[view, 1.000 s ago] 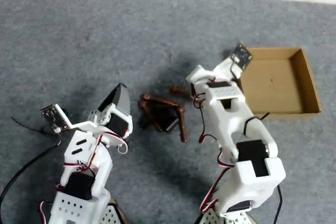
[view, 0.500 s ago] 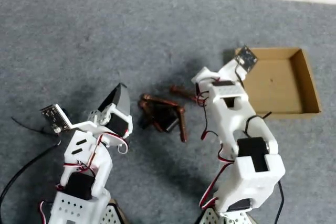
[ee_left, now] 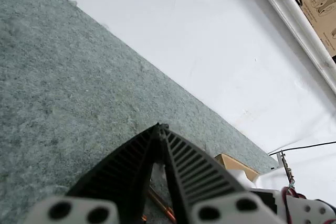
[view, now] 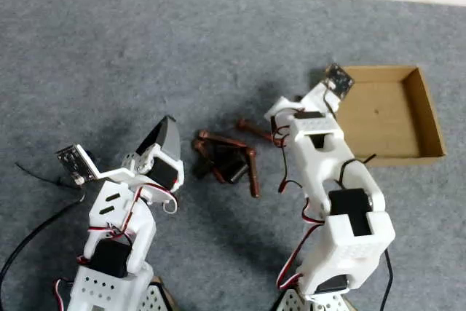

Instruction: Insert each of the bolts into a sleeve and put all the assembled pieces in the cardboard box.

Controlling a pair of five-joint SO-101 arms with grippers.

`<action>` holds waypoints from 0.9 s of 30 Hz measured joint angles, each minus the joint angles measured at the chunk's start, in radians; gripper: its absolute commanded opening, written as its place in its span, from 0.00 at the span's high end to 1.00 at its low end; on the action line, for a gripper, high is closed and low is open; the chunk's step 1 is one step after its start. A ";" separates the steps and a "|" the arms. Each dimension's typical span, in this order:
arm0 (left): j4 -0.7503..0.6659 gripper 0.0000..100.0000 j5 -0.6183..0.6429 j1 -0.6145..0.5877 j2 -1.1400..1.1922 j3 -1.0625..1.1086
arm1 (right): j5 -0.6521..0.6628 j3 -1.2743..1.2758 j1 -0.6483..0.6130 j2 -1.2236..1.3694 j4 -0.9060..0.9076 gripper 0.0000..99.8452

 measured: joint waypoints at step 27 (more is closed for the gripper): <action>0.000 0.99 0.000 0.000 0.000 0.000 | 0.153 -0.014 0.000 0.051 0.000 1.00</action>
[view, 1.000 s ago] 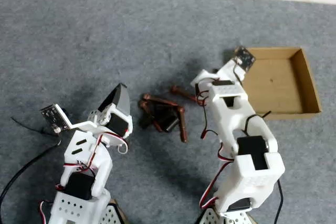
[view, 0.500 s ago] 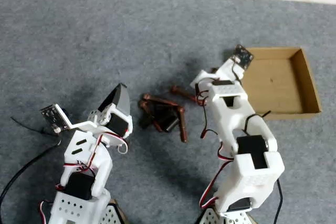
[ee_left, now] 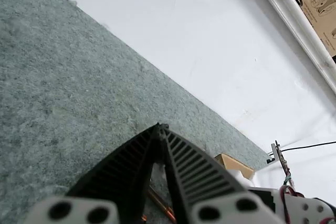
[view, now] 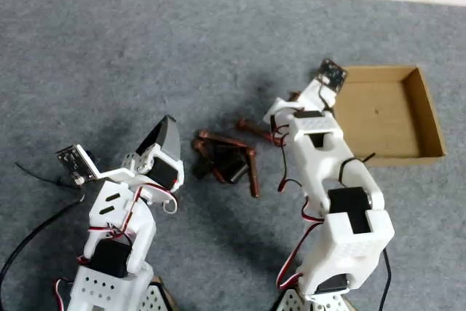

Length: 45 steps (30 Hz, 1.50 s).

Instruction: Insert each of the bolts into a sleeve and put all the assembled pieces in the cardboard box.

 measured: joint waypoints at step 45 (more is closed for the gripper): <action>0.000 0.99 0.000 0.000 0.000 0.000 | 0.152 0.381 -0.012 -0.514 -0.163 1.00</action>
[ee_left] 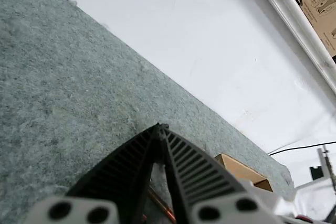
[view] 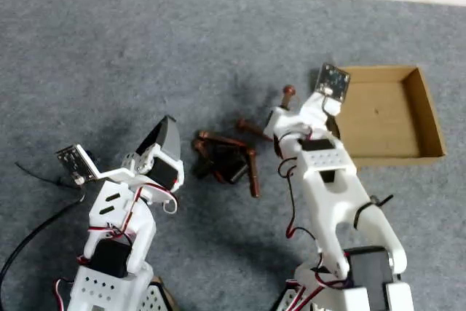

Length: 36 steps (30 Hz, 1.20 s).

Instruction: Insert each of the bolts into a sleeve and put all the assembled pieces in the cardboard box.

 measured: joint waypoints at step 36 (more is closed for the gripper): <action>0.000 0.99 0.000 0.018 0.000 0.000 | 0.000 0.130 0.210 -0.385 0.000 1.00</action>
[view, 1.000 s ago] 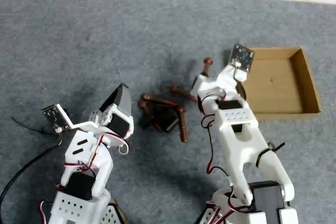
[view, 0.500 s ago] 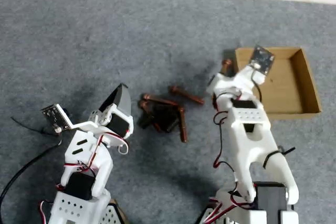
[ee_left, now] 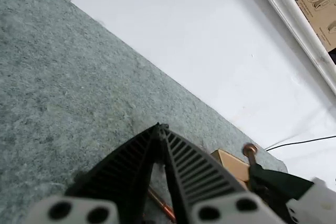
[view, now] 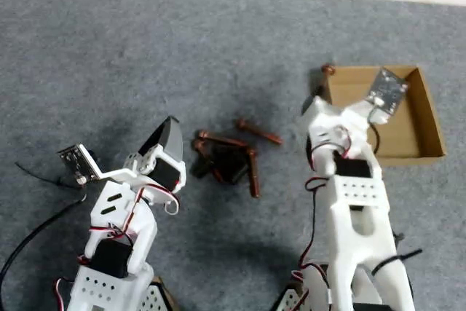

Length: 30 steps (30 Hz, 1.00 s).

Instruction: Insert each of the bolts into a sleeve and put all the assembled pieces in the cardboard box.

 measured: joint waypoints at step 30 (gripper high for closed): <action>0.000 0.99 0.000 0.000 0.000 0.000 | 0.008 -0.201 0.313 0.597 -0.023 0.60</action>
